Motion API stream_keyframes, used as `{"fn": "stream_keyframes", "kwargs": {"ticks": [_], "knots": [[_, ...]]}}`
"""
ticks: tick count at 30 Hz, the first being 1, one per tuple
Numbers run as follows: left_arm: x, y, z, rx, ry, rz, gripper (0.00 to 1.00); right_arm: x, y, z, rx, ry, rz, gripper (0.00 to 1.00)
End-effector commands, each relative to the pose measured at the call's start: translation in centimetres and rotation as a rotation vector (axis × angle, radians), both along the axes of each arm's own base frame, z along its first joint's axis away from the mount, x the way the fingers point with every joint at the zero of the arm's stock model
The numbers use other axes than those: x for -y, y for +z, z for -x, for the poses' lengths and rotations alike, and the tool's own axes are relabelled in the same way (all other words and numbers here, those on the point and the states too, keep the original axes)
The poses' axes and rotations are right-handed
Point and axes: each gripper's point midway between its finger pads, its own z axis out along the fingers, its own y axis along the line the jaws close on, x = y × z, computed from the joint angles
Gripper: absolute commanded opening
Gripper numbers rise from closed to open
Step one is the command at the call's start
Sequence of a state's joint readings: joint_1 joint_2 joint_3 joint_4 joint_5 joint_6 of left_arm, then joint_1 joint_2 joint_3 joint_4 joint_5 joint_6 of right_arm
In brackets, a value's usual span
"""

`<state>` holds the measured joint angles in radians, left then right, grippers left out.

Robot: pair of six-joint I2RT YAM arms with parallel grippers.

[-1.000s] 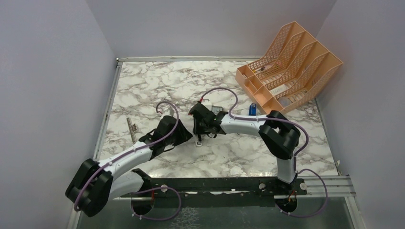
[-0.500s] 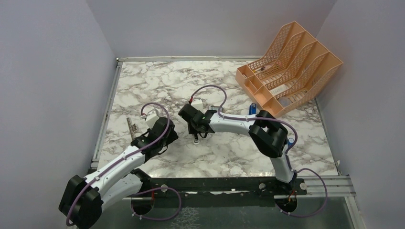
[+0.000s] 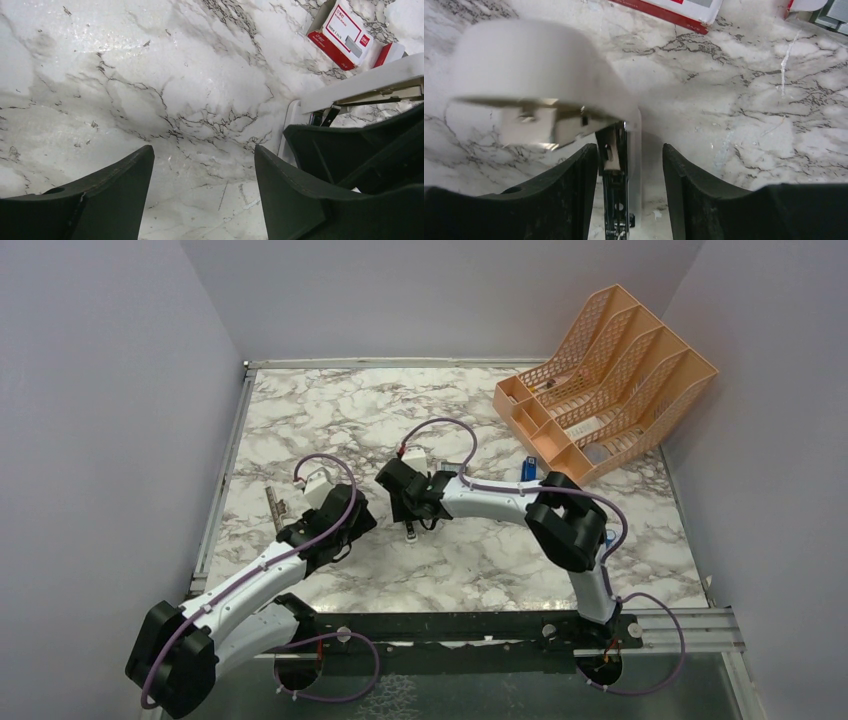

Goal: Load the staples into the stapler

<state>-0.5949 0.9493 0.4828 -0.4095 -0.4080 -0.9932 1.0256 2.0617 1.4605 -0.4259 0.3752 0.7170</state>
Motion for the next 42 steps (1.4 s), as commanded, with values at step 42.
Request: {"fn": "stream_keyframes", "kwargs": {"ticks": [42], "knots": [[12.1,9.9,-0.5,0.321,-0.689,0.327,0.9,20.5,1.0,1.5,-0.169,0.038,0.097,0.55]]}}
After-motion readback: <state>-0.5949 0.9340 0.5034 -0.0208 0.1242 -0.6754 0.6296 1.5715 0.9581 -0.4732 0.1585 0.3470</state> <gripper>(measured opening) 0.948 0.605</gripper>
